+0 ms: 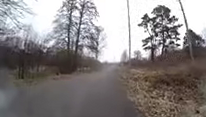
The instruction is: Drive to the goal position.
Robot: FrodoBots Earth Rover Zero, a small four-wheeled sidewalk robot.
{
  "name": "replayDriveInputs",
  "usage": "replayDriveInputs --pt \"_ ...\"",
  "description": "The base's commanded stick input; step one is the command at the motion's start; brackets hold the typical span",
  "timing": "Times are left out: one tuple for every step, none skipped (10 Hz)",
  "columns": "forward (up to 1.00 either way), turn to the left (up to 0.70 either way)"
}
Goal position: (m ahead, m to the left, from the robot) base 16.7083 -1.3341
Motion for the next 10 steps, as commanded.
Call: replayDriveInputs --pt "0.70 0.00" --pt "0.70 0.00" --pt "0.70 0.00" --pt "0.70 0.00" --pt "0.70 0.00" --pt "0.70 0.00" --pt "0.70 0.00" --pt "0.70 0.00" --pt "0.70 0.00" --pt "0.70 0.00"
